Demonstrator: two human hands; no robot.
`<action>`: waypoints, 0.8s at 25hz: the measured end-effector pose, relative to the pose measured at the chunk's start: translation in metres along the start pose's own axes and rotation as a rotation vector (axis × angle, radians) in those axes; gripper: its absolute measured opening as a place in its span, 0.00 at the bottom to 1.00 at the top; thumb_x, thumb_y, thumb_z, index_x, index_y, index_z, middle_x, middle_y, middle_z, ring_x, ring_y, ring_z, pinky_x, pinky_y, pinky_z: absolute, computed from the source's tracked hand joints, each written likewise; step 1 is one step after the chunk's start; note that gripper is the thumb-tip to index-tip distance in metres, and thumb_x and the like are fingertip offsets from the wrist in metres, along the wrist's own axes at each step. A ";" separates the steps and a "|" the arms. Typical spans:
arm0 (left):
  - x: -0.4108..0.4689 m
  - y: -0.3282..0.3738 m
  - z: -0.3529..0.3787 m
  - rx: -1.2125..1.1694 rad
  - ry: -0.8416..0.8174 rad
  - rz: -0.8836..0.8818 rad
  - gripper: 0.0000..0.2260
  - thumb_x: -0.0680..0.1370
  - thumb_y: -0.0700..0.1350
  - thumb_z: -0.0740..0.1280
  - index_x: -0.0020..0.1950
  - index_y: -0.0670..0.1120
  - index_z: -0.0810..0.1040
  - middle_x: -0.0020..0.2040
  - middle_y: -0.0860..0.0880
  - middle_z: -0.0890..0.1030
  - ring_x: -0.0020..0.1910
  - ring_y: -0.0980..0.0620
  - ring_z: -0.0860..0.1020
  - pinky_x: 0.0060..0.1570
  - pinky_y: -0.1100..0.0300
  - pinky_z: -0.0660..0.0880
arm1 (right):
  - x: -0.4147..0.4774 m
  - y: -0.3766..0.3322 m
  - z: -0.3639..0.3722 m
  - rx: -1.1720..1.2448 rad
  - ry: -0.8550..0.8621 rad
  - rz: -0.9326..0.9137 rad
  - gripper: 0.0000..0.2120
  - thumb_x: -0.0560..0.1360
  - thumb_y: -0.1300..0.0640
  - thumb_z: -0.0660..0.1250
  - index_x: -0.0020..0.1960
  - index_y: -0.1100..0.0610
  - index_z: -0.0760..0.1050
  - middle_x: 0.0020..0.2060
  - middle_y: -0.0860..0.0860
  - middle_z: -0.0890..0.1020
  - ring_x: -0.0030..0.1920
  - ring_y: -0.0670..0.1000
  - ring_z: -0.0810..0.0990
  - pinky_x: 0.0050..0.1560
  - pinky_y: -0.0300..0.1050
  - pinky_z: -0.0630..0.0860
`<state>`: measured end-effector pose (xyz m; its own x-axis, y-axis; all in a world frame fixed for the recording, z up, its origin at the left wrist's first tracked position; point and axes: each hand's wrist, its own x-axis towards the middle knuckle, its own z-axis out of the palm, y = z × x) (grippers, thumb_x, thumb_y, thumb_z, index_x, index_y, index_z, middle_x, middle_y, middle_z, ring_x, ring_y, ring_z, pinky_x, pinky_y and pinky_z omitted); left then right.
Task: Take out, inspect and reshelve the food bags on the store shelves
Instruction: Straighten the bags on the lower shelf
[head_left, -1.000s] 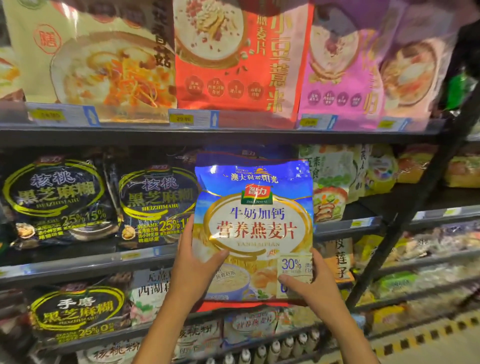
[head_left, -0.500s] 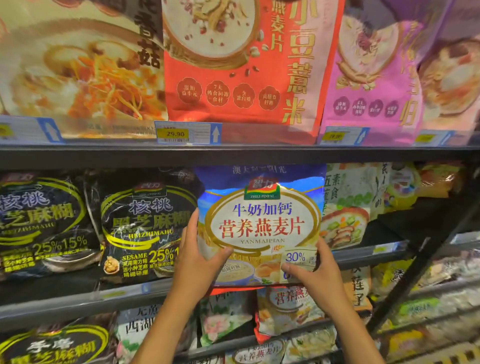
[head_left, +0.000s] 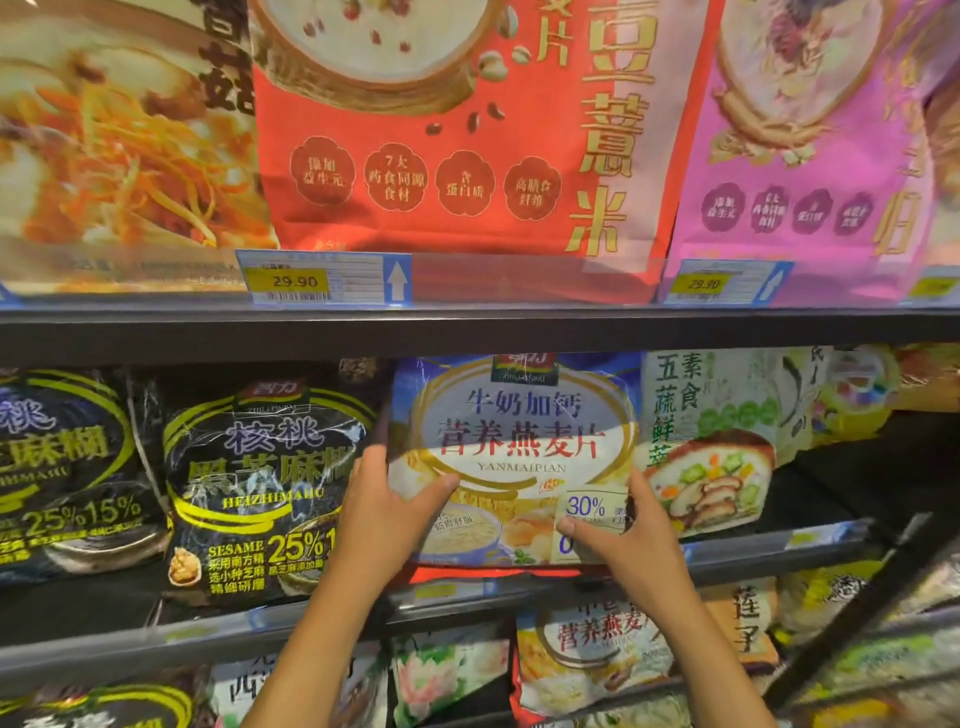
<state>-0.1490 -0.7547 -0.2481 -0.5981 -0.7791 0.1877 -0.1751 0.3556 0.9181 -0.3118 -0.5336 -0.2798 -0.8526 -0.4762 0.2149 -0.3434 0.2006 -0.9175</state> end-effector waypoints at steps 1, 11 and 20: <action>0.002 0.002 0.002 0.005 0.004 -0.010 0.39 0.62 0.69 0.74 0.66 0.50 0.70 0.60 0.47 0.78 0.60 0.44 0.78 0.60 0.40 0.78 | 0.006 -0.002 0.000 -0.008 -0.008 -0.001 0.40 0.67 0.47 0.83 0.73 0.44 0.68 0.68 0.34 0.73 0.71 0.44 0.69 0.70 0.47 0.69; 0.004 -0.007 0.017 0.217 0.013 0.022 0.36 0.70 0.57 0.80 0.70 0.42 0.70 0.59 0.43 0.77 0.61 0.39 0.76 0.59 0.43 0.76 | 0.019 0.007 -0.002 -0.169 0.040 -0.009 0.32 0.65 0.53 0.84 0.63 0.41 0.72 0.52 0.32 0.81 0.50 0.25 0.76 0.43 0.26 0.73; -0.016 -0.018 0.034 0.265 -0.005 0.110 0.26 0.73 0.57 0.78 0.61 0.54 0.65 0.54 0.53 0.71 0.56 0.46 0.76 0.51 0.44 0.78 | -0.002 0.025 -0.001 -0.276 0.078 0.076 0.25 0.69 0.45 0.81 0.58 0.44 0.72 0.51 0.36 0.79 0.52 0.43 0.79 0.45 0.35 0.72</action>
<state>-0.1634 -0.7312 -0.2799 -0.6283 -0.7263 0.2787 -0.3073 0.5608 0.7688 -0.3194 -0.5264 -0.3030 -0.9042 -0.3854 0.1839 -0.3620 0.4633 -0.8089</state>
